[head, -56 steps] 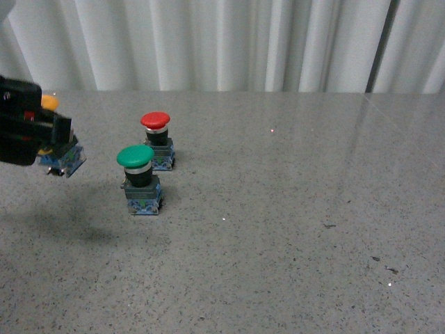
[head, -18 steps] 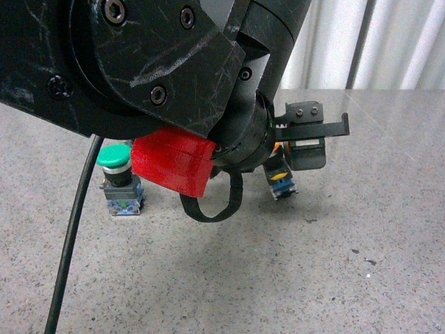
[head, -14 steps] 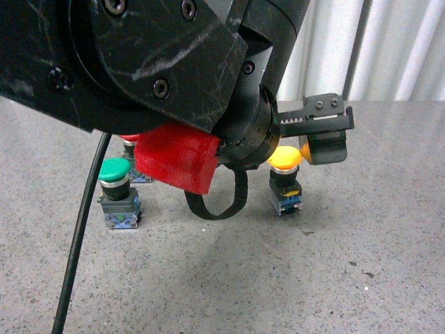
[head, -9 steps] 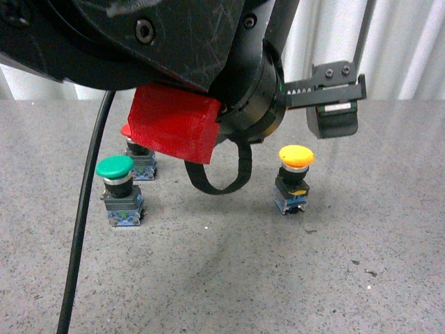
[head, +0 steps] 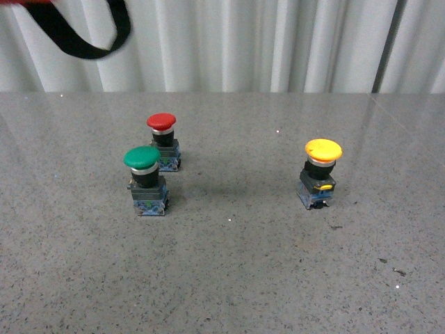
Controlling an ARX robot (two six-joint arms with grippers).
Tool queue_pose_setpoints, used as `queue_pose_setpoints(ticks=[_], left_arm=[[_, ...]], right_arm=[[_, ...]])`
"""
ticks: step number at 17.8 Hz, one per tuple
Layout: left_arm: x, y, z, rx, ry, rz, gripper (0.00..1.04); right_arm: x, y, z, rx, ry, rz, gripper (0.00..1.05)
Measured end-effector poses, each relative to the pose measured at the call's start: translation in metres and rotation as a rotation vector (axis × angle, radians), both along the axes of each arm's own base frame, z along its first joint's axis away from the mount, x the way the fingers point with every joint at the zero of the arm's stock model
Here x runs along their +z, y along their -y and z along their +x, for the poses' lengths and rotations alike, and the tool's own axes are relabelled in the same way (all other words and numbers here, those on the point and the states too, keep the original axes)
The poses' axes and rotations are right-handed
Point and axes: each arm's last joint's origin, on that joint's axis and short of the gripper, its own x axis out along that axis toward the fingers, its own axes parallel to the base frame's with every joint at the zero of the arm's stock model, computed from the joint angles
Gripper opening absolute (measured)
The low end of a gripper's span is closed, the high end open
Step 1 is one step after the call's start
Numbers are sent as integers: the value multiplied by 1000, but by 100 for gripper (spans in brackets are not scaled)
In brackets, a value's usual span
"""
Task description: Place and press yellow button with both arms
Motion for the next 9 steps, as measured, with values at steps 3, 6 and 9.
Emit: queue_pose_setpoints(ticks=[3, 6, 9], left_arm=[[-1, -54, -46, 22, -11, 23, 77], [-14, -115, -97, 71, -10, -22, 52], [-25, -135, -127, 48, 80, -67, 23]], right_arm=[[0, 0, 0, 0, 0, 0, 98], [0, 0, 0, 0, 0, 0, 98], [0, 0, 0, 0, 0, 0, 98]])
